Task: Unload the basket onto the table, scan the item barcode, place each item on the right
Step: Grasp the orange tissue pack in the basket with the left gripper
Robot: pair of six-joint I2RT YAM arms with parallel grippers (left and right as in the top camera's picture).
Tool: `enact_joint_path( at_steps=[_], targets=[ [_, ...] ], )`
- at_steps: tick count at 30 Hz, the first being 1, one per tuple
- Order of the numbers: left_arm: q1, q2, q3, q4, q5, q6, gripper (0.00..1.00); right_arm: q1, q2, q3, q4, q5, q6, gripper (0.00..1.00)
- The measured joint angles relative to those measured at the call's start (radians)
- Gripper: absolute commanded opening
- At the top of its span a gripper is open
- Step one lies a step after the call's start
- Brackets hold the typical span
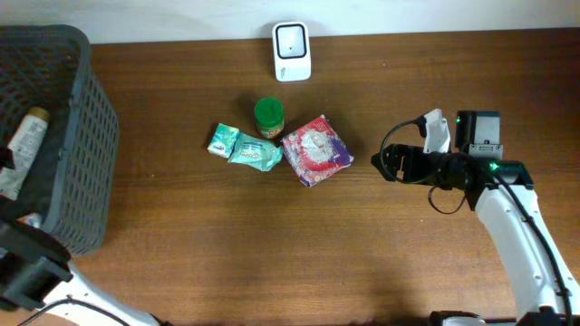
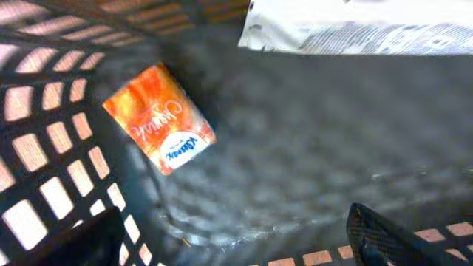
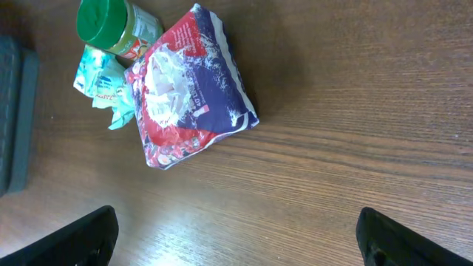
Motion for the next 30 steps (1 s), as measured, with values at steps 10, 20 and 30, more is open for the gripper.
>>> enact_joint_path(
  at_steps=[10,20,30],
  targets=[
    [-0.144,0.006,-0.014,-0.204,-0.129,-0.095,0.99,0.0,0.0,0.0,0.0,0.0,-0.001,0.98],
    [-0.138,-0.072,-0.216,0.176,-0.16,-0.017,0.99,0.0,0.0,0.0,0.002,0.0,0.0,0.98],
    [-0.116,-0.076,-0.481,0.37,-0.288,-0.12,0.92,0.0,0.0,0.0,0.0,0.0,0.0,0.98]
  ],
)
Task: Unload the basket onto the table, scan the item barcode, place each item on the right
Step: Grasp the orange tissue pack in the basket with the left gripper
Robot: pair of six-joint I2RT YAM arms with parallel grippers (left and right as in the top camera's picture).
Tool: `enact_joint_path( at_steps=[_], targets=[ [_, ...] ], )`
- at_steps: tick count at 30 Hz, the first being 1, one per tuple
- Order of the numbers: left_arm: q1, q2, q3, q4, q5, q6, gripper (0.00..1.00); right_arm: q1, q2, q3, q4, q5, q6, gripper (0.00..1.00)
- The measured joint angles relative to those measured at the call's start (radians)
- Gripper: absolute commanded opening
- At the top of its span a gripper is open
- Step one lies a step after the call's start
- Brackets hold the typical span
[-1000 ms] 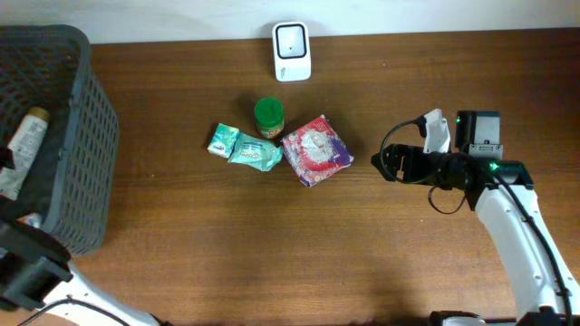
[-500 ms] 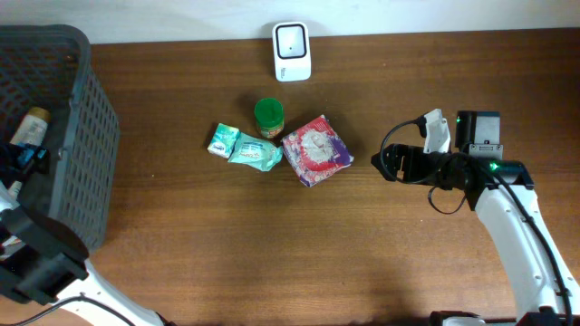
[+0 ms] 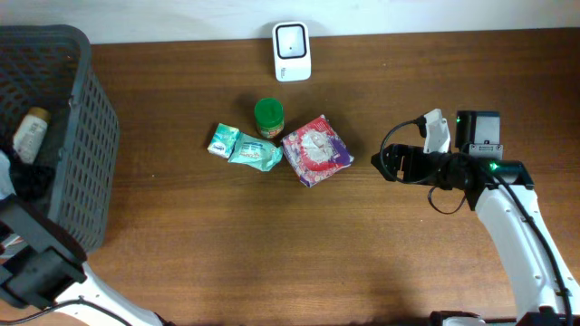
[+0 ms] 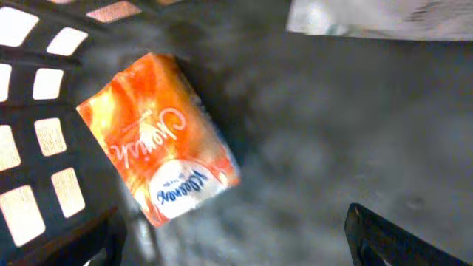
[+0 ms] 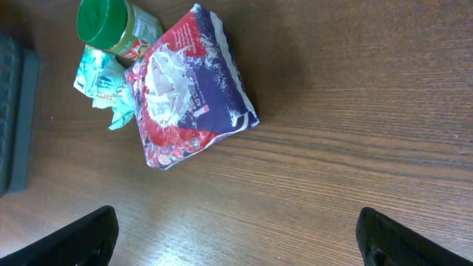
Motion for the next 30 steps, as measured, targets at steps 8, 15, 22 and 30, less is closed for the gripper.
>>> enact_joint_path(
  at_steps=[8,15,22,30],
  targets=[
    [0.056,0.014,-0.03,0.064,-0.007,-0.012,0.41,0.0,0.0,0.0,0.0,0.0,0.0,0.98],
    [0.056,0.071,-0.03,0.063,-0.035,-0.012,0.0,0.0,0.0,0.0,0.0,0.0,0.0,0.98],
    [0.049,0.072,0.111,-0.077,0.005,0.021,0.0,0.0,0.0,0.0,0.001,0.0,0.0,0.98],
    [-0.181,-0.269,0.406,-0.07,0.234,0.146,0.0,0.0,0.0,0.0,0.0,0.0,0.0,0.98]
  ],
)
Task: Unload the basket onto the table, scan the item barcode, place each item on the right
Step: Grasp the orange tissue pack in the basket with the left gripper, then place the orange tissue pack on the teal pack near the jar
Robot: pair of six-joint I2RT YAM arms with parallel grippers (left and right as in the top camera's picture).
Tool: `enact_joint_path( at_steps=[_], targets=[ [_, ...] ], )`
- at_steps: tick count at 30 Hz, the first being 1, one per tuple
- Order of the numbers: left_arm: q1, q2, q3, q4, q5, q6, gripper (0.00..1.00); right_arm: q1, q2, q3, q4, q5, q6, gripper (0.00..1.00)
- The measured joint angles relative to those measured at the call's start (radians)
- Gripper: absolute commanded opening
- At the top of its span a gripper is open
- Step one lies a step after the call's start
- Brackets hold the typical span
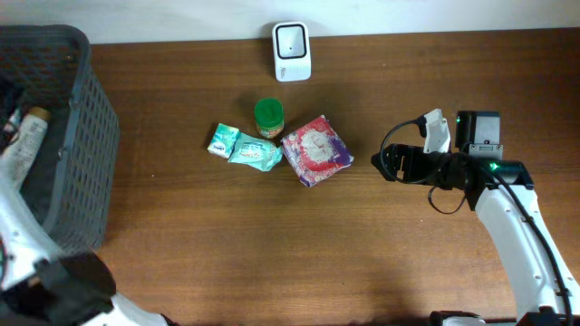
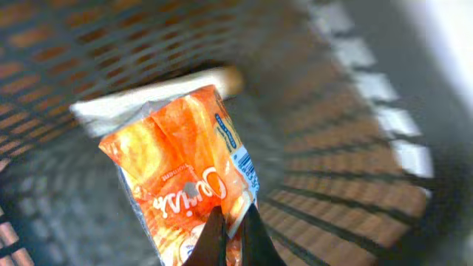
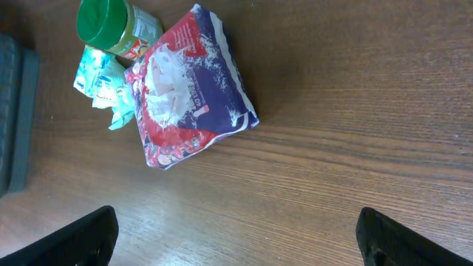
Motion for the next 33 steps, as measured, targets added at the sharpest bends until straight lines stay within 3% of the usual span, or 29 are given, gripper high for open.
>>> enact_joint_path(
  at_steps=[5,8,12,20,24,25,27,30,33],
  targets=[
    [-0.315,-0.159,0.005,0.005,0.024,0.091,0.0,0.0,0.0,0.0,0.0,0.0,0.0,0.98],
    [-0.531,-0.155,-0.002,0.004,0.031,0.263,0.0,0.0,0.0,0.0,0.0,0.0,0.0,0.98],
    [-0.703,-0.061,-0.064,-0.01,0.032,0.378,0.0,0.0,0.0,0.0,0.0,0.0,0.0,0.98],
    [-0.748,0.287,-0.103,-0.029,0.043,0.399,0.04,0.0,0.0,0.0,0.0,0.0,0.0,0.98],
    [-0.748,0.374,-0.105,-0.032,0.062,0.405,0.25,0.0,0.0,0.0,0.0,0.0,0.0,0.98],
    [-0.748,0.374,-0.105,-0.033,0.065,0.404,0.54,0.0,0.0,0.0,0.0,0.0,0.0,0.99],
    [-0.748,0.374,-0.105,-0.039,0.084,0.408,0.61,0.0,0.0,0.0,0.0,0.0,-0.001,0.98],
    [-0.748,0.374,-0.097,-0.06,0.107,0.406,0.62,0.0,0.0,0.0,0.0,0.0,0.0,0.98],
    [-0.734,0.38,0.055,-0.188,0.117,0.408,0.72,0.0,0.0,0.0,0.002,0.0,0.0,0.98]
  ],
)
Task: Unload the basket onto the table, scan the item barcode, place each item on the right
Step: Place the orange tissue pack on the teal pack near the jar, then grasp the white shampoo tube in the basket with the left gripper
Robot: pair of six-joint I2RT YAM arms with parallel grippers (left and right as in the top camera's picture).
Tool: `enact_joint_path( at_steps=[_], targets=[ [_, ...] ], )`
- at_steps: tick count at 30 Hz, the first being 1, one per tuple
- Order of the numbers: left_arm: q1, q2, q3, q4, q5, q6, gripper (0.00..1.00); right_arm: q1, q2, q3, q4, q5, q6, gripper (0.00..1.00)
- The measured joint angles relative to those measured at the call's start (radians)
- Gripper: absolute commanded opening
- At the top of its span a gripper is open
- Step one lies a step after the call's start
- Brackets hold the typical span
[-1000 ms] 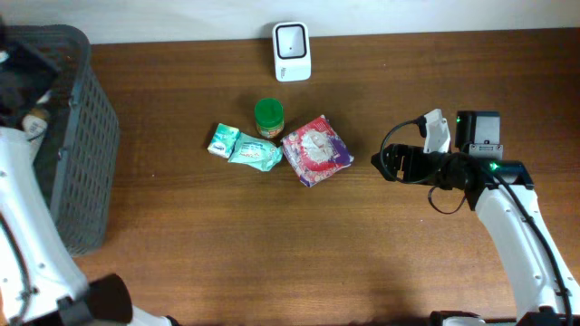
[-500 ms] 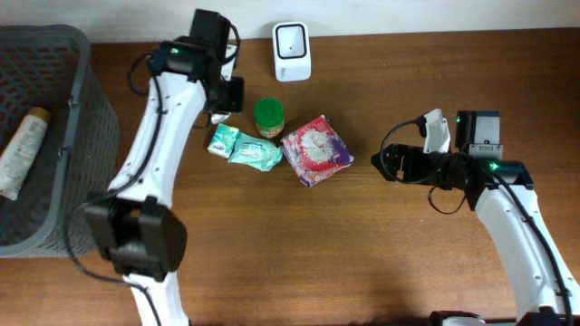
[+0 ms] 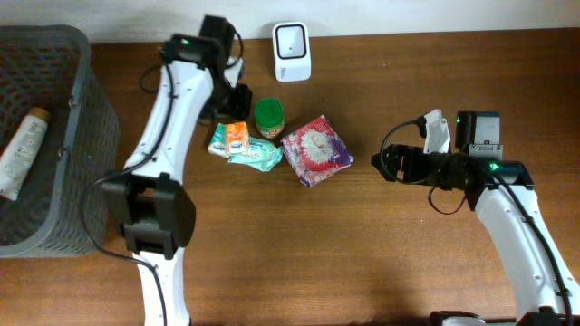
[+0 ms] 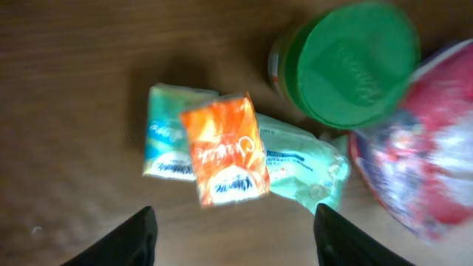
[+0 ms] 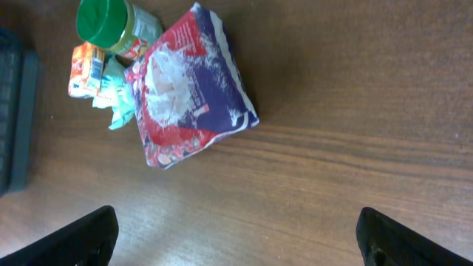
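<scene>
An orange tissue pack [image 4: 225, 150] lies flat on top of the teal packets [image 3: 256, 155], left of the green-lidded jar [image 3: 268, 113]. It also shows as the orange pack [image 3: 236, 136] from overhead and as the orange pack [image 5: 87, 59] at the right wrist view's upper left. My left gripper [image 4: 238, 244] hovers just above it, open, nothing between its fingers. The white scanner [image 3: 292, 40] stands at the table's back edge. My right gripper [image 5: 236, 240] is open and empty at the right, facing the red and purple bag [image 5: 188, 89].
A dark mesh basket [image 3: 91, 136] at the far left holds a white tube [image 3: 22, 149]. The jar, teal packets and bag are crowded together at mid table. My left arm [image 3: 177, 100] stretches over the table between basket and scanner.
My left gripper was shut on the orange pack inside the basket. Now the pack lies on the teal packets at mid table and the gripper is open above it. The right arm is unmoved.
My left gripper was open inside the basket with the orange pack below it, then closer to the pack. Then it was shut on the pack, still within the basket. Now the pack lies released among the items on the table. The right gripper stayed open throughout.
</scene>
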Motion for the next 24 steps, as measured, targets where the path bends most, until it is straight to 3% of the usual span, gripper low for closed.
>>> enact_joint_path(
  at_steps=[1,2,6,8,13,17,22,24],
  targets=[
    [0.021,0.001,0.112,-0.042,0.002,0.0,0.81,0.0,0.0,0.0,0.0,0.0,0.0,0.98],
    [0.053,0.005,0.251,-0.111,0.005,-0.002,0.99,0.0,0.0,0.0,0.001,0.0,0.0,0.98],
    [0.266,-0.003,0.846,-0.26,0.007,-0.001,0.99,0.0,0.0,0.0,-0.001,0.0,0.0,0.98],
    [0.378,-0.061,0.919,-0.216,0.008,-0.001,0.99,0.0,0.0,0.0,-0.002,0.0,0.0,0.98],
    [0.597,-0.103,0.926,-0.195,-0.001,0.009,0.97,0.0,0.0,0.0,-0.002,0.0,0.0,0.98],
    [0.671,-0.106,0.849,-0.187,-0.025,0.172,0.99,0.0,0.0,0.0,-0.002,0.0,0.0,0.98],
    [0.693,-0.1,0.428,-0.012,-0.098,0.36,0.99,0.0,0.0,0.0,-0.001,0.0,0.0,0.98],
    [0.705,-0.103,0.215,0.142,-0.189,0.418,0.99,0.0,0.0,0.0,-0.002,0.0,0.0,0.98]
  ],
)
